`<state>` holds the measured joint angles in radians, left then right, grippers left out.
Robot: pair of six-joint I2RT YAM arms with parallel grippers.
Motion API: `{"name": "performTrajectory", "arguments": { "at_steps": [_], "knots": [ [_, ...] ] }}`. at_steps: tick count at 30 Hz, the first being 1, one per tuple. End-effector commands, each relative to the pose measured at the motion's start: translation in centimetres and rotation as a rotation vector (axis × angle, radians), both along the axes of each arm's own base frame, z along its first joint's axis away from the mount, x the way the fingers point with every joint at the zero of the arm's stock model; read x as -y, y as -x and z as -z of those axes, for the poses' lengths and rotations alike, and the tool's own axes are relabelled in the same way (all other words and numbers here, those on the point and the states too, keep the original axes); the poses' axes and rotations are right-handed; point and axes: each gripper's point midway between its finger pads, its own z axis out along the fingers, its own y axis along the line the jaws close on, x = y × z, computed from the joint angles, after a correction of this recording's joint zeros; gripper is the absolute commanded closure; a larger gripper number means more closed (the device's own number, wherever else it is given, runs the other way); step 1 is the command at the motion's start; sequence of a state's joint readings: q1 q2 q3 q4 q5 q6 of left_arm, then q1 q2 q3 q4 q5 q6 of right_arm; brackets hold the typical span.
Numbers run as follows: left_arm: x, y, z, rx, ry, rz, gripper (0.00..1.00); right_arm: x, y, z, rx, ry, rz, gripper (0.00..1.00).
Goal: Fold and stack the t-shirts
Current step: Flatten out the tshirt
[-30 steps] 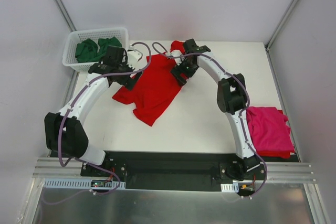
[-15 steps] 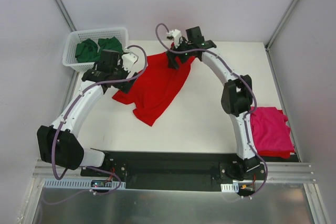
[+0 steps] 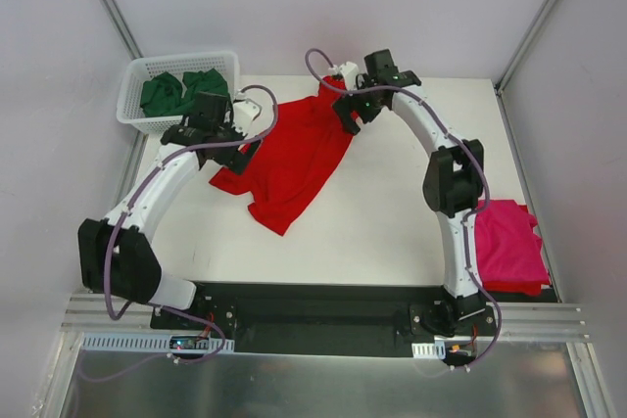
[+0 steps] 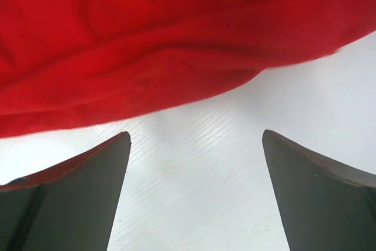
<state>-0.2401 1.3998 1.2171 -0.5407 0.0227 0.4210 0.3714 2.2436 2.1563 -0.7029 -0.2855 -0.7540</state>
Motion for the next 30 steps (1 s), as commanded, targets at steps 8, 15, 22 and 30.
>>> {"name": "performTrajectory", "arguments": {
  "at_steps": [8, 15, 22, 30],
  "knots": [
    [1.1, -1.9, 1.6, -0.125, 0.041, -0.024, 0.00, 0.7, 3.0, 6.6, -0.331, -0.060, 0.058, 0.02],
    [0.9, -1.1, 2.7, -0.156, 0.024, -0.011, 0.01, -1.2, 1.8, 5.8, -0.301, -0.160, 0.053, 0.02],
    [1.8, 2.6, 3.1, -0.227, -0.009, 0.088, 0.01, -0.9, 4.5, 5.1, -0.316, -0.081, -0.038, 0.02],
    [1.7, 11.0, 7.5, -0.314, -0.177, 0.193, 0.02, 2.5, 7.9, 4.7, -0.351, 0.033, -0.041, 0.00]
  ]
}}
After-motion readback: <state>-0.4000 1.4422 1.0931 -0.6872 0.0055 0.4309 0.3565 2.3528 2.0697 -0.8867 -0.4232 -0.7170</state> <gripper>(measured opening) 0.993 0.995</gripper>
